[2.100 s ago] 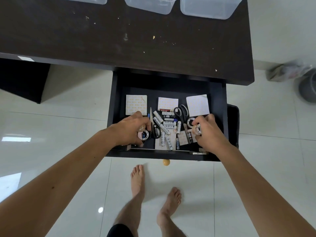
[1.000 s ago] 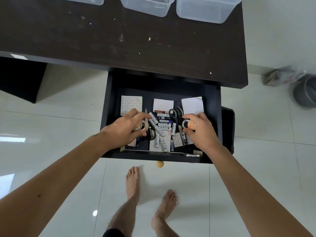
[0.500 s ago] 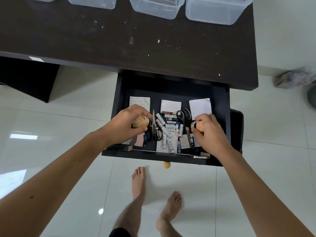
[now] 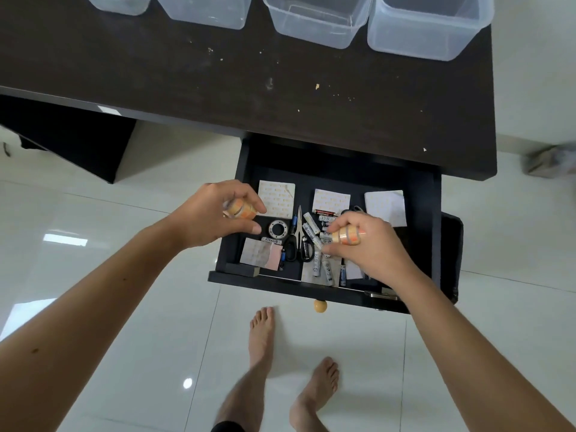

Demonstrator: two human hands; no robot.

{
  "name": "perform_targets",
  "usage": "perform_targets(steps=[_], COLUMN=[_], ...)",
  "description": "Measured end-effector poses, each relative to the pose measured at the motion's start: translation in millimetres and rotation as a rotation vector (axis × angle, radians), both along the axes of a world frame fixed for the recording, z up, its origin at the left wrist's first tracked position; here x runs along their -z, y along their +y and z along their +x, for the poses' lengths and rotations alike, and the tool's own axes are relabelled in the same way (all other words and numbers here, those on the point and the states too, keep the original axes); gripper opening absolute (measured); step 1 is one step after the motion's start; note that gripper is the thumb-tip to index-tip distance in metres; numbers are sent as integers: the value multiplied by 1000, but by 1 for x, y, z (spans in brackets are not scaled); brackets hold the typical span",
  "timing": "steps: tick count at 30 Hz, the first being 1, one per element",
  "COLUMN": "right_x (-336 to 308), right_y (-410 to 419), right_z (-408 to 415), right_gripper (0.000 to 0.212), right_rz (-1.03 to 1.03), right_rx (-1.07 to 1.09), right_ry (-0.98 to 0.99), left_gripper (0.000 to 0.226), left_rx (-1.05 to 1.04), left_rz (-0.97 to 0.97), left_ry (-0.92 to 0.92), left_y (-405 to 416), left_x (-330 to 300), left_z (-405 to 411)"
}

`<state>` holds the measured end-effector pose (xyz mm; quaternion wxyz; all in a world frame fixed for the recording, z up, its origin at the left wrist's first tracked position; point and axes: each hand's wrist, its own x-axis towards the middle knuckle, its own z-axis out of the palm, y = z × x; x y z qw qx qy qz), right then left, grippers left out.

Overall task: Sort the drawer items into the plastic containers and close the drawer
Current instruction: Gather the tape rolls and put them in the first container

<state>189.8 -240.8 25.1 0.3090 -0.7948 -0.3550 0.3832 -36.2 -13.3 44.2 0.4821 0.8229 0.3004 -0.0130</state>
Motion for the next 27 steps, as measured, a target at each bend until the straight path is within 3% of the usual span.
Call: perform_targets(steps=[4,12,19,27], right_x=[12,37,43,40], right_y=[37,86,88,91], right_z=[-20,-47,-56,-45], right_gripper=[26,42,54,49], right_rz=[33,-31,-40,-92], right_rx=[-176,-594,-625,-593], right_ry=[-140,-408,-541,-437], left_gripper=[27,36,37,33], left_rx=[-94,-298,-290,-277], left_rz=[17,-102,-97,-119], left_ry=[-62,-223,-233,-221], left_y=[-1,-5,-5,-3], left_x=[1,5,6,9], left_z=[-16,-40,-43,-43])
